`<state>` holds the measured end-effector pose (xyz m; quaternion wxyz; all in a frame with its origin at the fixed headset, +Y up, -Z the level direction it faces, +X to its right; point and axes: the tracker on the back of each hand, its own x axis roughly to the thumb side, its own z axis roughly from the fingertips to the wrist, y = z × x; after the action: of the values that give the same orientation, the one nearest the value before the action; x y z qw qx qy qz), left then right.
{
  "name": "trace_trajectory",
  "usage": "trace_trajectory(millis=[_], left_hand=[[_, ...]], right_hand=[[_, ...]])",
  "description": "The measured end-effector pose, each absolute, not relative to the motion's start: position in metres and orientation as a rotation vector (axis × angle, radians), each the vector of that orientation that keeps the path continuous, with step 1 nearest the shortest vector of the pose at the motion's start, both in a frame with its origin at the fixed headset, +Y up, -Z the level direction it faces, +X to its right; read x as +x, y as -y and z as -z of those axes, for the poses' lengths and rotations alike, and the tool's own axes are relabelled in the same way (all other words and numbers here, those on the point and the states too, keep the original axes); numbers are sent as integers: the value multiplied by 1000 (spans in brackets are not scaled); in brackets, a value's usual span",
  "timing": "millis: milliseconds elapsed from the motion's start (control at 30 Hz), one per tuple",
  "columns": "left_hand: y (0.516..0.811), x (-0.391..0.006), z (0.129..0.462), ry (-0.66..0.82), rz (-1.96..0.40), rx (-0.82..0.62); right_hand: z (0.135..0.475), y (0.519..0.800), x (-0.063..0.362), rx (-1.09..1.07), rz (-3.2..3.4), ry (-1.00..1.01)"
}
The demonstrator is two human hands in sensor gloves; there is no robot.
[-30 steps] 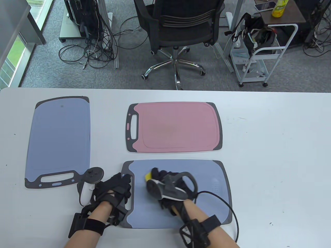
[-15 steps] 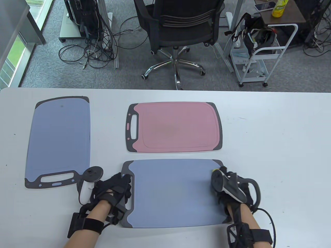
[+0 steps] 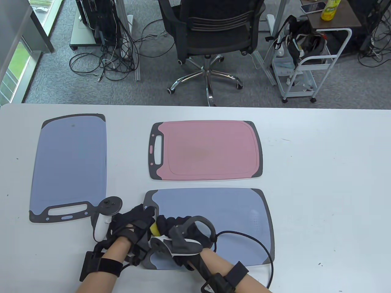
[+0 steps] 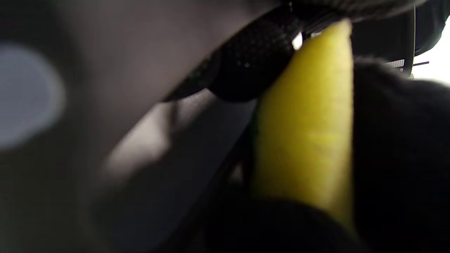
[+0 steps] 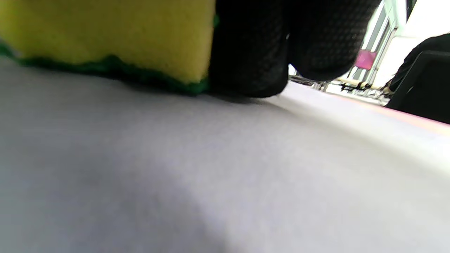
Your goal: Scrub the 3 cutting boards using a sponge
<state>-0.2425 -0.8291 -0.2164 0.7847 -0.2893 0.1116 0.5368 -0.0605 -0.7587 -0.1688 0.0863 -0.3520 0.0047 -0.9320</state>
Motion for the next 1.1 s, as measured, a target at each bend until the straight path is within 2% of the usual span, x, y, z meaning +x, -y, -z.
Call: trace_trajectory(millis=[100,233,367,433,500,567,667,767,867,967,1033,1100], left_hand=[[829,-242,217,-239,-1153,-622],[829,-242,217,-238,-1146,-619],[829,-243,219,-229,-1140,-628],[830,-243,221,-224,-1146,-641],[830,-243,222,-223,-1143,-641],[830,-243,222,-225,-1132,-630],[830,-243,221,-229,-1125,-622],[830,-243,221,-226,-1134,-629],[830,-243,221,-224,-1143,-634],[830,-243,221,-224,-1140,-630],[830,-243,221,-224,-1140,-631],[830,-243,221,-223,-1137,-630]], right_hand=[[179,761,-18,-944,2867,25],[191,768,89,-565,2945,88],[191,777,203,-80,3009,190],[191,777,224,4,3046,156],[193,777,213,-29,3049,170],[197,775,178,-228,2992,155],[195,769,93,-524,2992,92],[177,764,-6,-897,2887,51],[156,762,-59,-1115,2762,0],[155,762,-56,-1092,2776,8],[163,764,-28,-1008,2857,42],[172,768,23,-840,2908,64]])
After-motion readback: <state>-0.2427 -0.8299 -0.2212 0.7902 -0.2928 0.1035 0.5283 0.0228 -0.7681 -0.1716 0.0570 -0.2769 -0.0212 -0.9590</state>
